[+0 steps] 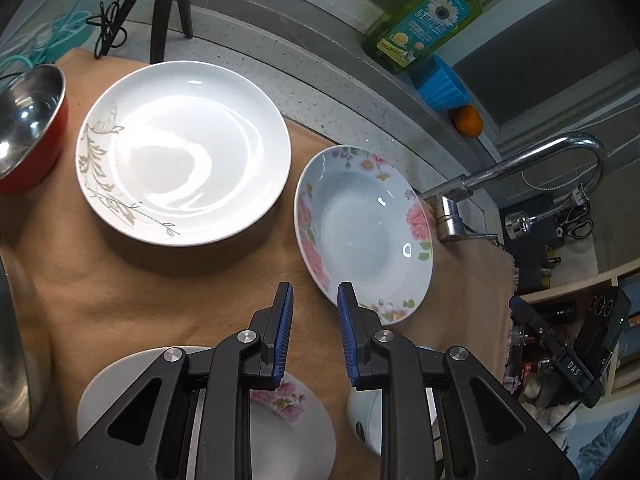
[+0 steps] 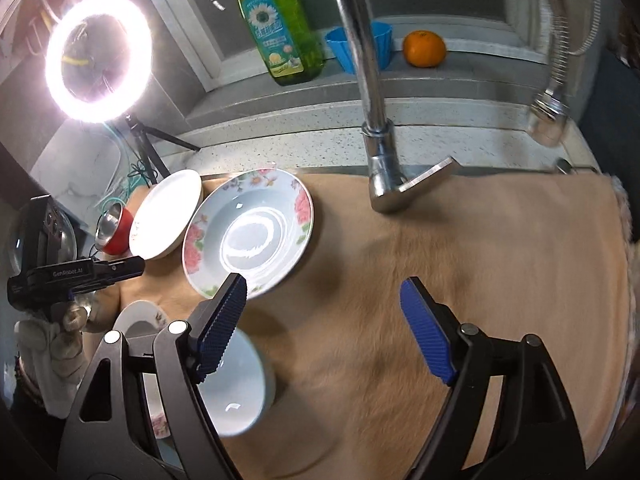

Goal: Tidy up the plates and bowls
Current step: 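Grasp the second pink-floral plate rim by the faucet with the right gripper, then carry the floral plate with the right gripper onto the plate the left gripper holds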

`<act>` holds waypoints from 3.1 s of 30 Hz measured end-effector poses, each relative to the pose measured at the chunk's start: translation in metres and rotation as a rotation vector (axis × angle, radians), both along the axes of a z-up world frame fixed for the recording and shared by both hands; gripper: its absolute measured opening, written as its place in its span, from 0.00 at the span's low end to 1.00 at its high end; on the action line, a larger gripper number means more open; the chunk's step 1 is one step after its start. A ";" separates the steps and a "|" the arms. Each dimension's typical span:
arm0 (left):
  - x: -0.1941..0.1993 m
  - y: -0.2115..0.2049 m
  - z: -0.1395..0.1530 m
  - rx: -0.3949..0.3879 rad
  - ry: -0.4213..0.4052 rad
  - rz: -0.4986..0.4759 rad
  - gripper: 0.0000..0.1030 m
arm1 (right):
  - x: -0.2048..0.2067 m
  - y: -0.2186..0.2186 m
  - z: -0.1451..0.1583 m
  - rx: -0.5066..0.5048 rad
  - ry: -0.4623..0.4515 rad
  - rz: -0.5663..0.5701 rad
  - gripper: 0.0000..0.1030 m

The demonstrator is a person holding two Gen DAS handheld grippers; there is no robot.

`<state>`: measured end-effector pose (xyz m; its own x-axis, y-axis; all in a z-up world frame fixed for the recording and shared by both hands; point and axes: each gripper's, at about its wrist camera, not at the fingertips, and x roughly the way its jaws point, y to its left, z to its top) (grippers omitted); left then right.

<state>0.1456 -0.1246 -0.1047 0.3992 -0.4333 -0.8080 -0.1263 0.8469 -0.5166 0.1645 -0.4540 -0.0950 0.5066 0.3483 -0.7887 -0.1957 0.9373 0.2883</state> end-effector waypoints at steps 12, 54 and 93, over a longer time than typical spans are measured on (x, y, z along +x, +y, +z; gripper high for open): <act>0.024 -0.014 -0.020 0.073 0.044 0.065 0.20 | 0.070 0.022 -0.048 0.046 0.151 0.092 0.53; 0.049 -0.020 -0.036 0.113 0.037 0.036 0.09 | 0.121 0.050 -0.083 0.089 0.231 0.128 0.10; -0.058 0.056 0.046 0.096 -0.110 -0.007 0.09 | -0.003 0.102 0.014 0.144 0.098 0.154 0.10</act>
<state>0.0879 -0.0687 -0.0584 0.4846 -0.3594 -0.7975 -0.0675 0.8936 -0.4438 0.1611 -0.3524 -0.0807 0.3620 0.5280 -0.7682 -0.2980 0.8464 0.4413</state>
